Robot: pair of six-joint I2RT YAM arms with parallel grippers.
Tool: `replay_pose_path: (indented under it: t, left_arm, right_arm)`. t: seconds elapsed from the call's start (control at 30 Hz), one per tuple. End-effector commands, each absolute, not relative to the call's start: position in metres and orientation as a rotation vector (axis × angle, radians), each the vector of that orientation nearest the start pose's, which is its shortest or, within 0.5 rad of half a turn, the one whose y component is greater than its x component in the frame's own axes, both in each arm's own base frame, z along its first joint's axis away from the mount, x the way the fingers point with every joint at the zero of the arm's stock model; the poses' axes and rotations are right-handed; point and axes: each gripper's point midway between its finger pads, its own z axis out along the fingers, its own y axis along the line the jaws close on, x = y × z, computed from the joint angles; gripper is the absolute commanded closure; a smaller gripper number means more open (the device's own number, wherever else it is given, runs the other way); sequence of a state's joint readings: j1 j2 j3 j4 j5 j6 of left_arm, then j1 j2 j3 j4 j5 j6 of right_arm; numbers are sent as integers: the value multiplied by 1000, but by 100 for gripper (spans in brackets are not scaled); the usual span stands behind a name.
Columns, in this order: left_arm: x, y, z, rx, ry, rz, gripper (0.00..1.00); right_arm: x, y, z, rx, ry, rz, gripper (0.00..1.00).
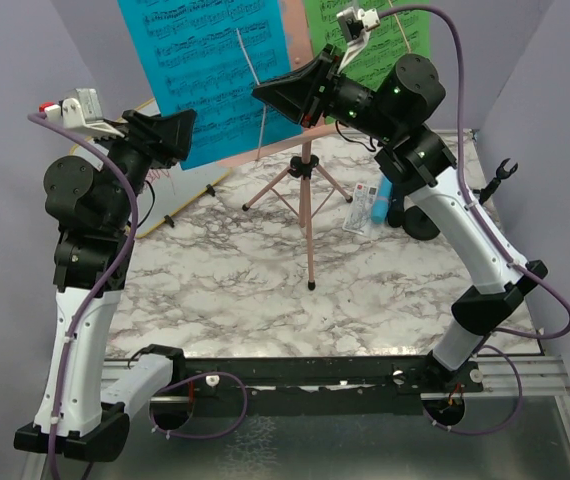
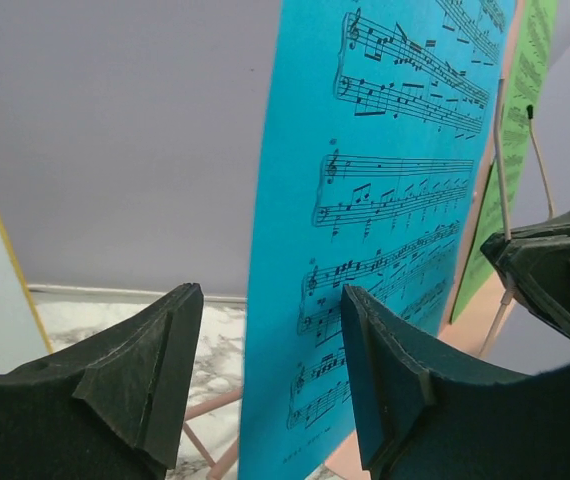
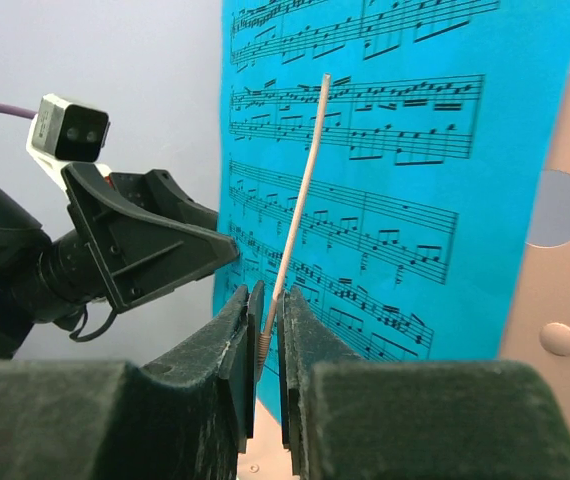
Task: Pack up the instrument practice props
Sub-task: Pick up the sheet music from the music stand.
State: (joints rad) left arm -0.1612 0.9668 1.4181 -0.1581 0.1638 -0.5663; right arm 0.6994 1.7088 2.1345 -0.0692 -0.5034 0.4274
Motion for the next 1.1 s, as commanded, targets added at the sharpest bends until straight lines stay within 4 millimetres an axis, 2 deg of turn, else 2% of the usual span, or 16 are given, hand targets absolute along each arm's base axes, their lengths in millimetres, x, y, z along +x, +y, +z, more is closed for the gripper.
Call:
replay_pose_path:
  t: [0.0, 0.2, 0.37, 0.4, 0.47, 0.57, 0.67, 0.8, 1.0, 1.07]
  left_arm:
    - [296, -80, 517, -167, 1344, -600, 40]
    - [284, -79, 521, -156, 1324, -602, 59]
    - [272, -88, 531, -103, 1276, -666, 62]
    - [269, -90, 533, -95, 1263, -676, 58]
    - [266, -89, 536, -90, 1249, -676, 36]
    - [262, -91, 538, -56, 1240, -664, 24]
    - [263, -97, 539, -29, 1235, -694, 16]
    - [273, -106, 537, -22, 1241, -745, 11]
    - [291, -116, 528, -26, 1252, -813, 11]
    - [292, -117, 533, -20, 1230, -822, 12]
  right_arm:
    - [296, 373, 577, -625, 1194, 1222, 83]
    - [297, 370, 577, -614, 1196, 1204, 84]
    - [301, 371, 573, -605, 1210, 1195, 85]
    - [300, 371, 573, -606, 1210, 1195, 85]
    - [300, 371, 573, -608, 1211, 1195, 85]
    - [300, 370, 574, -609, 1209, 1190, 85]
    - [301, 371, 572, -613, 1212, 1188, 85]
    - [299, 372, 572, -626, 1207, 1194, 86]
    - [297, 373, 572, -643, 1198, 1199, 86]
    - [296, 373, 571, -649, 1196, 1202, 86]
